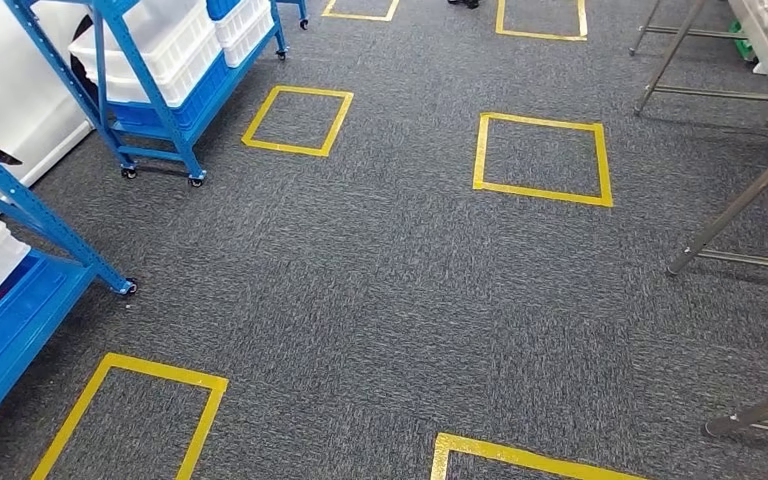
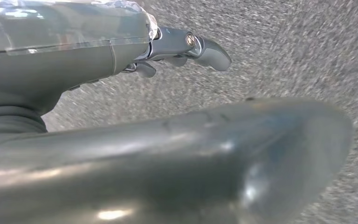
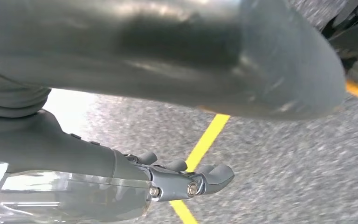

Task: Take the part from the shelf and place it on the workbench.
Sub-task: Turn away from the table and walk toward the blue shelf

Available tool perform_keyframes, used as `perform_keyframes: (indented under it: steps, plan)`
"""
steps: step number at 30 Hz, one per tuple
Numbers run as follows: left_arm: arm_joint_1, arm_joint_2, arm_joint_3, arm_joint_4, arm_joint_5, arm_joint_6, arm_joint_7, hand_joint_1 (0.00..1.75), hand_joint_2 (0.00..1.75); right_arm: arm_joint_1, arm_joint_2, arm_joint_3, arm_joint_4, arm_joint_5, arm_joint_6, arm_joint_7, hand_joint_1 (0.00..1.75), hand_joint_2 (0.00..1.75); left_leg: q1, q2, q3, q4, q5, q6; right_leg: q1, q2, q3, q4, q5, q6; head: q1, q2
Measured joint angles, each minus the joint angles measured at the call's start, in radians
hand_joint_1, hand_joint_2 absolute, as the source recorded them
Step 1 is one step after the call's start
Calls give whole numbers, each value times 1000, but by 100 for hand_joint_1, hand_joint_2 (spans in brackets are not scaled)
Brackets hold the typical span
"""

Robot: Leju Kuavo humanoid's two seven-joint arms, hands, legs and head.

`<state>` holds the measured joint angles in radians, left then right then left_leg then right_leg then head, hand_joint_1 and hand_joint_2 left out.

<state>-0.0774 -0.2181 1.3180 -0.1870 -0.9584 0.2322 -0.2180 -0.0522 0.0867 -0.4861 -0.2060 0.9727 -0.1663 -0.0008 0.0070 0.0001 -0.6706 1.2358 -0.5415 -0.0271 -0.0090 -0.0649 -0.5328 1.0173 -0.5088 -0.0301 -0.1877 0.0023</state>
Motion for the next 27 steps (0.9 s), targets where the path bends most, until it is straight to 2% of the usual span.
perform_keyframes:
  steps: [2, 3, 4, 6, 7, 9, 10, 11, 12, 13, 14, 15, 16, 17, 18, 19, 20, 21, 22, 23, 24, 26, 27]
  plan:
    - [5, 35, 1, -2, 31, -73, -14, 0, 0, 1, -5, -9, 0, 12, -10, 10, 0, 0, -6, 40, 76, -143, 53, 9, 4, -17, 5, 1, -4, 5, 0, 0]
    - [4, 55, 5, -2, 49, -108, -15, 0, 0, 0, -7, -12, 0, 21, -14, 15, 0, 0, -10, 55, 100, -191, 66, 16, 6, -25, 7, 1, -7, 8, 0, 0]
    - [3, 76, 10, -4, 68, -133, -9, 0, 0, -3, -8, -14, 0, 33, -18, 21, 0, 0, -14, 64, 110, -216, 69, 22, 9, -33, 9, 2, -8, 13, 0, 0]
    - [3, 113, 29, -7, 103, -145, 16, 0, 0, -21, -7, -13, 0, 67, -22, 36, 0, 0, -15, 47, 108, -225, 71, 33, 11, -49, 13, -1, -9, 21, 0, 0]
    - [4, 129, 42, -8, 121, -137, 36, 0, 0, -37, -4, -9, -1, 89, -21, 46, 0, 0, -13, 38, 110, -230, 76, 37, 10, -43, 13, 1, -13, 26, 0, 0]
    - [2, 157, 71, -10, 146, -89, 86, 0, 0, -77, 11, 8, -1, 141, -11, 68, 0, 0, -6, 23, 115, -242, 87, 47, 7, 1, -8, 51, -48, 33, 1, 0]
    - [-1, 167, 83, -11, 151, -51, 115, 0, 0, -100, 20, 20, -2, 166, 0, 79, 0, 0, -5, 16, 115, -244, 91, 50, 4, 30, -35, 107, -79, 36, 1, 0]
    - [-4, 175, 93, -12, 151, -11, 147, 0, 0, -124, 32, 33, -2, 189, 11, 90, 0, 0, -5, 7, 113, -244, 93, 53, 2, 47, -69, 178, -112, 36, 2, 0]
    - [-6, 180, 99, -13, 148, 25, 176, 0, 0, -146, 45, 47, -2, 208, 22, 99, 0, 0, -6, -4, 112, -244, 94, 54, 0, 55, -101, 243, -135, 38, 2, 0]
    - [-7, 183, 103, -13, 141, 54, 202, 0, 0, -166, 57, 61, -2, 223, 31, 105, 0, 0, -6, -16, 112, -243, 94, 54, -2, 57, -122, 281, -138, 39, 2, 0]
    - [-7, 184, 105, -13, 133, 78, 223, 0, 0, -183, 70, 74, -2, 235, 39, 108, 0, 0, -6, -31, 113, -242, 95, 53, -4, 59, -125, 282, -120, 40, 2, 0]
    - [-7, 184, 107, -14, 123, 98, 239, 0, 0, -198, 81, 87, -2, 245, 45, 108, 0, 0, -5, -47, 114, -240, 94, 52, -6, 63, -109, 242, -85, 40, 2, 0]
    - [-7, 181, 108, -14, 112, 117, 253, 0, 0, -210, 91, 100, -2, 256, 50, 108, 0, 0, -4, -63, 115, -237, 93, 49, -9, 78, -81, 174, -41, 39, 2, 0]
    - [-8, 177, 108, -14, 102, 135, 264, 0, 0, -218, 99, 113, -2, 265, 53, 108, 0, 0, -5, -77, 113, -232, 91, 45, -11, 102, -53, 108, -10, 37, 2, 0]
    - [-10, 173, 108, -14, 93, 152, 272, 0, 0, -224, 108, 124, -2, 273, 55, 109, 0, 0, -4, -92, 108, -227, 91, 38, -13, 122, -33, 57, 8, 36, 2, 0]
    - [-11, 168, 108, -14, 85, 168, 280, 0, 0, -230, 115, 135, -2, 279, 56, 109, 0, 0, -2, -105, 102, -224, 92, 31, -12, 138, -24, 28, 14, 34, 2, 0]
    - [-12, 163, 108, -14, 80, 183, 287, 0, 0, -234, 122, 145, -2, 285, 56, 111, 0, 0, 0, -117, 96, -223, 95, 24, -10, 140, -23, 20, 11, 31, 2, 0]
    - [-11, 159, 108, -14, 75, 198, 295, 0, 0, -238, 129, 154, -2, 290, 57, 113, 0, 0, 3, -129, 91, -225, 98, 16, -8, 130, -23, 15, 11, 26, 1, 0]
    - [-9, 156, 108, -14, 71, 212, 301, 0, 0, -240, 134, 162, -2, 295, 58, 116, 0, 0, 5, -126, 88, -224, 98, 11, -8, 119, -21, 9, 15, 19, 2, 0]
    - [-8, 153, 107, -14, 67, 226, 308, 0, 0, -241, 139, 169, -2, 299, 60, 119, 0, 0, 5, -110, 82, -213, 91, 6, -9, 108, -17, 3, 18, 12, 1, 0]
    - [-8, 150, 107, -14, 64, 237, 312, 0, 0, -241, 142, 176, -2, 304, 62, 122, 0, 0, 5, -84, 67, -183, 73, 2, -10, 95, -14, -4, 20, 5, 1, 0]
    - [-13, 146, 106, -14, 61, 253, 318, 0, 0, -239, 145, 187, -2, 310, 68, 126, 0, 0, 5, -30, 10, -69, 18, -4, -6, 68, -10, -9, 21, -4, 0, 0]
    - [-16, 144, 105, -14, 61, 257, 320, 0, 0, -237, 146, 191, -2, 313, 71, 127, 0, 0, 7, -20, -22, -6, -6, -8, -4, 53, -10, -9, 19, -6, 0, 0]
